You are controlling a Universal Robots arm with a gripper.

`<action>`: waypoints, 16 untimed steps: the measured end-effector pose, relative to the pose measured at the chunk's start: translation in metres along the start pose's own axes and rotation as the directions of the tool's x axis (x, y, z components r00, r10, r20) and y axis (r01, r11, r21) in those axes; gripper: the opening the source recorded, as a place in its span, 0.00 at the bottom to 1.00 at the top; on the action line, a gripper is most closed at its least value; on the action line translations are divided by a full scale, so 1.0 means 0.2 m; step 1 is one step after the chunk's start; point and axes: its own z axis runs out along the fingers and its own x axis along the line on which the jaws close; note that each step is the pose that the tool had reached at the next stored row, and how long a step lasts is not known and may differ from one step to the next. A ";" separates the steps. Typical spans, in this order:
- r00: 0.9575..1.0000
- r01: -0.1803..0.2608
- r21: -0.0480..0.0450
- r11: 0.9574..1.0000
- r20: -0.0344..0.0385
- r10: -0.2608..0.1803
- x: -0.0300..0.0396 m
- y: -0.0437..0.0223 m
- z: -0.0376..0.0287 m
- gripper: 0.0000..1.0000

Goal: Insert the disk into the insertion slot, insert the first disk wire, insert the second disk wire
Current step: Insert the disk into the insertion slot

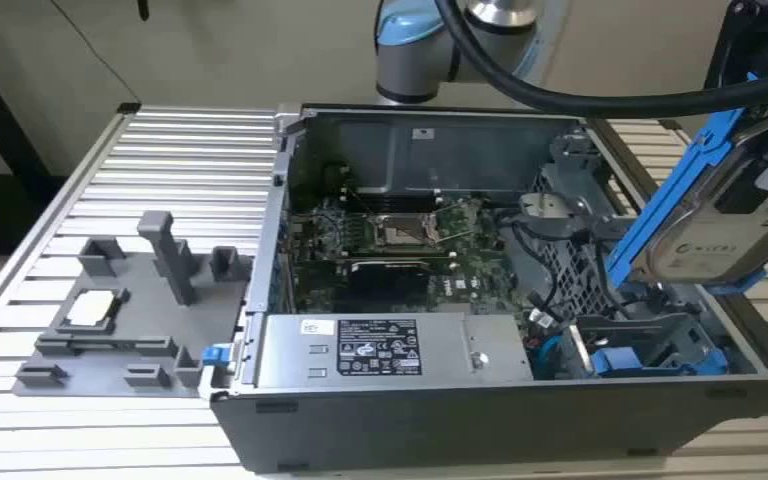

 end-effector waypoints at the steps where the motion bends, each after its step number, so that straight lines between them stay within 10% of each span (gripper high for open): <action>1: 1.000 0.000 0.000 1.000 0.000 0.000 0.000 0.000 0.000 0.32; 16: 1.000 0.006 0.002 1.000 -0.002 -0.006 -0.001 0.000 0.019 0.32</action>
